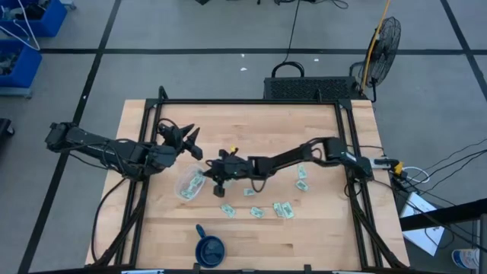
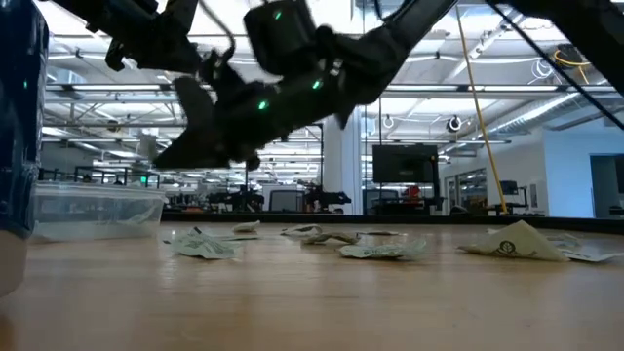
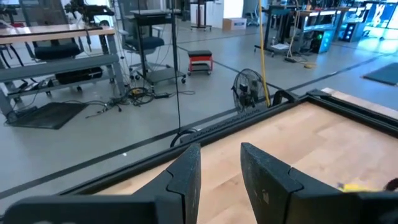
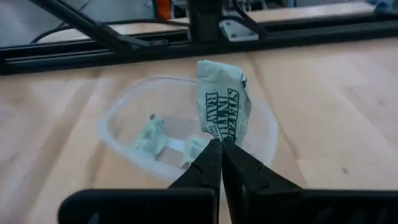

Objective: Pick and place Stevia / Truvia into bins
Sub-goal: Put the stevia packet into the transparent container

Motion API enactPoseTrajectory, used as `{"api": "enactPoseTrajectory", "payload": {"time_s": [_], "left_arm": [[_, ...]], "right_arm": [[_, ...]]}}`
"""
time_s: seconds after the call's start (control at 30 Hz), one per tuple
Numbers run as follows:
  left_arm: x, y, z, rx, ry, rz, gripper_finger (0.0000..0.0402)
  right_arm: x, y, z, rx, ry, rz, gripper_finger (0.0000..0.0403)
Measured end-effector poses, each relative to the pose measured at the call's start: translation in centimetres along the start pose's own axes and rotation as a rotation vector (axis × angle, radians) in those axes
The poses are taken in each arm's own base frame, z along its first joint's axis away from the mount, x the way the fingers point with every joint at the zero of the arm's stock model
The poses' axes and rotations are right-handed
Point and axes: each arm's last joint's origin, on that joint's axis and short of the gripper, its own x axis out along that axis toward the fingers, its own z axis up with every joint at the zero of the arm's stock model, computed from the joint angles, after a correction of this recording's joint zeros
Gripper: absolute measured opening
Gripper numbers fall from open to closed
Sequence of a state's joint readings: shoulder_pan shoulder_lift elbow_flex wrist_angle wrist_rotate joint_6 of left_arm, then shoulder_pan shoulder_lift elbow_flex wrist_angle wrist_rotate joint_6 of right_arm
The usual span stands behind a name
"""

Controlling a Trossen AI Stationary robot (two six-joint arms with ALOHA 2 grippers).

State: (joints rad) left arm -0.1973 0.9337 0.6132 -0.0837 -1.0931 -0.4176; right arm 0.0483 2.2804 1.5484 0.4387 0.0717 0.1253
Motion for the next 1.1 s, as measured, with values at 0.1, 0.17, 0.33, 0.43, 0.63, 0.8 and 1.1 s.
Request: {"api": "enactPoseTrajectory", "payload": {"time_s": [0.1,0.17,0.33,0.43,0.63,0.8,1.1], "left_arm": [[0.0,0.0,0.0,0.022,0.001,0.0,0.012],[0.0,0.0,0.0,0.041,0.001,-0.001,0.012],[0.0,0.0,0.0,0.051,0.008,-0.018,0.012],[0.0,0.0,0.0,0.052,0.009,-0.018,0.012],[0.0,-0.1,-0.2,0.062,0.025,-0.043,0.012],[0.0,0.1,-1.0,0.12,0.114,-0.111,0.012],[0.6,-0.4,-2.6,-0.036,0.271,-0.175,0.012]], "right_arm": [[1.3,-0.6,-0.7,0.017,0.012,0.032,0.0002],[2.0,-0.9,-0.7,0.022,0.003,0.054,0.0007],[2.0,-1.3,-0.2,0.025,-0.01,0.05,0.0031],[1.8,-1.4,0.2,0.022,-0.01,0.05,0.0053],[1.8,-1.0,0.2,0.031,0.004,0.16,0.0088],[0.2,-0.4,2.4,0.043,0.036,0.304,0.0084],[-9.8,-0.1,9.1,-0.084,0.147,0.29,0.0046]]}}
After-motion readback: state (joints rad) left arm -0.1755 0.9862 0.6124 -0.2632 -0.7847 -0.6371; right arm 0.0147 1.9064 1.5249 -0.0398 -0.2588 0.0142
